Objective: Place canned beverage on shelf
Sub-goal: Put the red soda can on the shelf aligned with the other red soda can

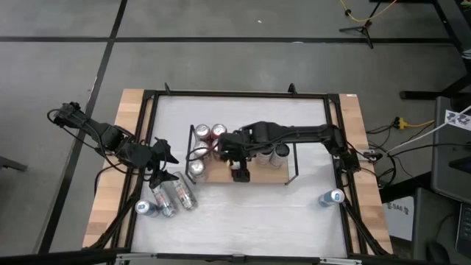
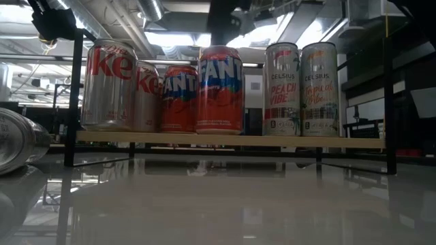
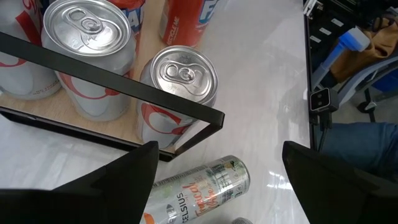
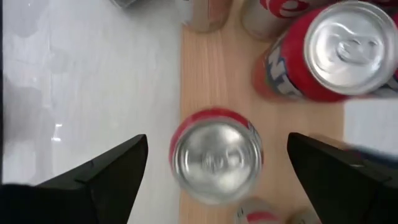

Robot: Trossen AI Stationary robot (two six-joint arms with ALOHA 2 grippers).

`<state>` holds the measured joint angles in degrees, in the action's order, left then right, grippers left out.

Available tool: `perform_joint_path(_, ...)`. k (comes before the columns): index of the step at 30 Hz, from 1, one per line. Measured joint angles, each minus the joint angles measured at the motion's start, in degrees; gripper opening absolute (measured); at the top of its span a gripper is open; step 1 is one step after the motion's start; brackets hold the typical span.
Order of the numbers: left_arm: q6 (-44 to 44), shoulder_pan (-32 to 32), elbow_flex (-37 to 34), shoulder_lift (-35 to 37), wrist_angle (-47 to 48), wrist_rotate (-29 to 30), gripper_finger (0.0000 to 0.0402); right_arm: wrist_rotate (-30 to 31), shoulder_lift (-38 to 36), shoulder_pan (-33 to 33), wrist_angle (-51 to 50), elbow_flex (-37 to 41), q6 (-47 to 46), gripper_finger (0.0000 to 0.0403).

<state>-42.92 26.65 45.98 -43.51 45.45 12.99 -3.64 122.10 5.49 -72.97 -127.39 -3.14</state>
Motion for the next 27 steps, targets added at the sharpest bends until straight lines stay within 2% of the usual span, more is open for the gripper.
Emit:
perform_joint_path(3,0.0,0.0,0.0,0.0,0.0,0.0,0.0336,1.2,0.0,1.0,-5.0,-4.1,0.0,0.0381)
perform_joint_path(6,0.0,0.0,0.0,0.0,0.0,0.0,0.0336,4.9,0.0,2.7,-9.0,-7.7,0.1,0.0381)
perform_joint_path(9,0.0,0.0,0.0,0.0,0.0,0.5,0.0336,7.9,-2.2,4.6,-10.3,-6.0,0.2,0.0381)
perform_joint_path(16,0.0,0.0,0.0,0.0,0.0,4.8,0.0336,8.2,-7.5,7.0,-17.0,-5.8,0.1,0.0381)
perform_joint_path(21,0.0,0.0,0.0,0.0,0.0,8.7,0.0336,9.0,-13.4,7.3,-17.1,-5.8,0.4,0.0381)
perform_joint_path(27,0.0,0.0,0.0,0.0,0.0,11.5,0.0336,17.5,-21.5,7.2,-16.9,-2.3,-2.0,0.0381)
